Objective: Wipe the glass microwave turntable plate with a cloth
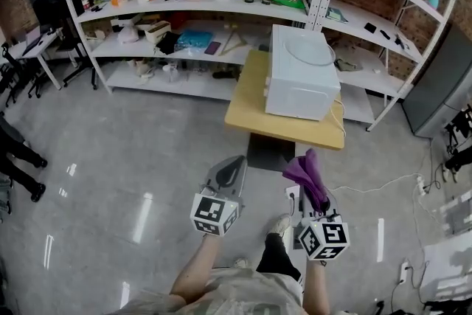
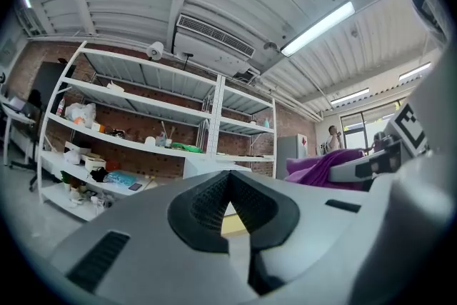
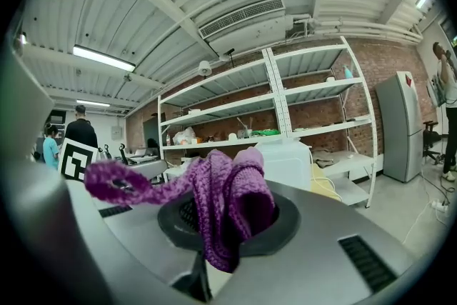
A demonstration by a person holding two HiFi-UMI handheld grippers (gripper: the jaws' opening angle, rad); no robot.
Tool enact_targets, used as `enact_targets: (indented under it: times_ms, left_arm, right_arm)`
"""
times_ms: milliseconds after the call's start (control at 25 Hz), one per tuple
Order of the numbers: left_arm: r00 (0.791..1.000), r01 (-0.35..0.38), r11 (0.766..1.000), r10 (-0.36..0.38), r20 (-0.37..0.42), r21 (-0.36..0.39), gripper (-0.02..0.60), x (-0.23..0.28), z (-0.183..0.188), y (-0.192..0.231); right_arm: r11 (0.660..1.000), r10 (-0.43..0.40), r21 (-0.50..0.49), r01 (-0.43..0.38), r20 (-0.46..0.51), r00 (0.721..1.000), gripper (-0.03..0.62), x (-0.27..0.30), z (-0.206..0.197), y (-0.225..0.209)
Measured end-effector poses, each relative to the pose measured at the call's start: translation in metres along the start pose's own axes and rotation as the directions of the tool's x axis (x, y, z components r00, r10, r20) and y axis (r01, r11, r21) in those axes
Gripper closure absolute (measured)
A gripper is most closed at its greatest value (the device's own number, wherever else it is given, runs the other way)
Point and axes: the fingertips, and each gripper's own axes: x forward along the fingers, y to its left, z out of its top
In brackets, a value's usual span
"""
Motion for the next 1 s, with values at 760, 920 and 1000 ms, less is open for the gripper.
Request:
enact_targets:
  times_ms: [760,920,1000]
  left_arm:
    - [0.999,0.002,0.998,-0.004,0.045,0.055,0.584,0.291,0.017,0.058]
    - [0.999,0.010,0.995,-0.015,0.048,0.103,0.584,0.338,0.030,0.075]
    - [0.999,0.012,0.994,-0.018,0.051,0.109,0.584,0.358,0.036,0.085]
  right_arm:
    - [0.996,0.079,-0.033,-0.077,0.067,0.995,0.543,0.238,0.083,-0.165]
    - [0.995,0.090,-0.052,-0.086,0.084,0.992,0.543,0.283,0.101,-0.187]
    - [0.995,0.095,-0.052,-0.090,0.084,0.992,0.543,0.301,0.108,-0.193]
